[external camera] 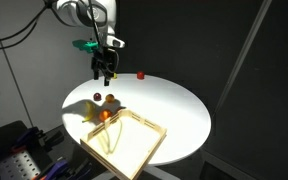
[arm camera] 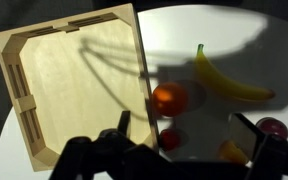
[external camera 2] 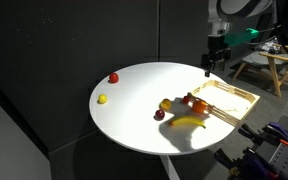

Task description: Remove the orange object from the wooden tray

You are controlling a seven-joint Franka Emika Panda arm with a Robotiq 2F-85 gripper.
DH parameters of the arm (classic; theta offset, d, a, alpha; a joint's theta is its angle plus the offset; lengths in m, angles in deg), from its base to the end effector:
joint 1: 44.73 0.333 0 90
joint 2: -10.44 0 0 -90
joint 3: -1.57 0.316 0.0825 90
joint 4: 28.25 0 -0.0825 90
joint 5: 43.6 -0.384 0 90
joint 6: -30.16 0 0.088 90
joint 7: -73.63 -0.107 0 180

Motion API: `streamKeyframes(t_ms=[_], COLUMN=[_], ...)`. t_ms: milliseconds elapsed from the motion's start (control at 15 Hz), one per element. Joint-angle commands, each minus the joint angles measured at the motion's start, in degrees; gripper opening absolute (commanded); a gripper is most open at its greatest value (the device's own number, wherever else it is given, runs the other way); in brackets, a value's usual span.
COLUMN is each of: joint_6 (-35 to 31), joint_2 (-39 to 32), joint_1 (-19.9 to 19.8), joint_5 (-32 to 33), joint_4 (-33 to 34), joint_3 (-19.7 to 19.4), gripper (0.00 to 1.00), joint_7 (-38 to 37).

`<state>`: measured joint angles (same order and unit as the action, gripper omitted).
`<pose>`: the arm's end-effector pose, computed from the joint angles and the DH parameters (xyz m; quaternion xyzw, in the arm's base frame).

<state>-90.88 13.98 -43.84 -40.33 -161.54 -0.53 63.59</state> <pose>0.4815 -0.0128 0.3523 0.9936 -0.0811 -0.0740 0.0279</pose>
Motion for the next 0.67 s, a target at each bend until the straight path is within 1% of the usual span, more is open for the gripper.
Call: streamKeyframes(t_ms=[0, 267, 600], joint_6=[0.32, 0.14, 0.09], joint_2=[5.86, 9.35, 12.04], joint_1=[-0.8, -0.82, -0.88], joint_5=[-2.71, -3.71, -3.85], joint_4=[-3.45, -4.89, -5.66], joint_3=[0.17, 0.03, -0.21], gripper=[1.0, 1.0, 1.0], joint_7=[4.69, 7.98, 9.98])
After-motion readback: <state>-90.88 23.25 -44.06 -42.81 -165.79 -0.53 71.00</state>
